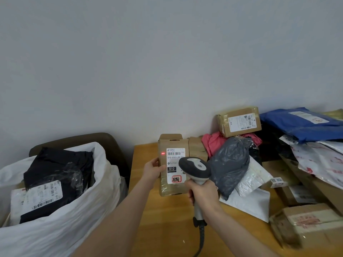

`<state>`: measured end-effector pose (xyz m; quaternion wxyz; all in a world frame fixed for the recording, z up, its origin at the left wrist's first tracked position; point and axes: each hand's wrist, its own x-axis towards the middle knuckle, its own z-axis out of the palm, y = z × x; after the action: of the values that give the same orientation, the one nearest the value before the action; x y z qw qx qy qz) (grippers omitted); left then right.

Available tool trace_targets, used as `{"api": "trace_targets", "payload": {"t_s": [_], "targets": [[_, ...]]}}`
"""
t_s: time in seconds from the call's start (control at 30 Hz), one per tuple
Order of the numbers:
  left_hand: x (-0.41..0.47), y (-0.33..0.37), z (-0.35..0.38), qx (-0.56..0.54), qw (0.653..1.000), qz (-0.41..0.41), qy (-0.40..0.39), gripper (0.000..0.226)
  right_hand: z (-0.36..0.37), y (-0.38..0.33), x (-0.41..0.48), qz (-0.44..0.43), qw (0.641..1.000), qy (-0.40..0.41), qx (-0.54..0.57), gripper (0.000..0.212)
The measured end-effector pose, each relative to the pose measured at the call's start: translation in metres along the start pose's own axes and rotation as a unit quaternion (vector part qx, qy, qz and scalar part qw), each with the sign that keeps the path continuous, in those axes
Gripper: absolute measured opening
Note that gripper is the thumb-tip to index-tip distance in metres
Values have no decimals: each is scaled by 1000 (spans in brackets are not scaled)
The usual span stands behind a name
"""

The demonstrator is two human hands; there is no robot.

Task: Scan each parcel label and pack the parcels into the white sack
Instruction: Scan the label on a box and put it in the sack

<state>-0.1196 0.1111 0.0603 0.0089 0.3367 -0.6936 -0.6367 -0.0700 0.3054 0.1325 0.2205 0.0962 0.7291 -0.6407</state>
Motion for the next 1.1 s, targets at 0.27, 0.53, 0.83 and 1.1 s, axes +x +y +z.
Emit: {"api": "trace_targets", "payload": {"t_s": [0.27,0.53,0.83,1.1], "targets": [[4,-4,2,7,1000,3,7,59,1,-2,-2,2,1000,-2,5,21],[3,-2,1,12,1000,4,11,58,1,-5,0,9,1000,-10,2,22],[1,-1,3,17,1000,9,18,56,-2,-8,4,6,1000,-26,1,18],[-1,0,7,11,999,8,34,56,-9,-9,13,4,999,-44,-7,20]]}}
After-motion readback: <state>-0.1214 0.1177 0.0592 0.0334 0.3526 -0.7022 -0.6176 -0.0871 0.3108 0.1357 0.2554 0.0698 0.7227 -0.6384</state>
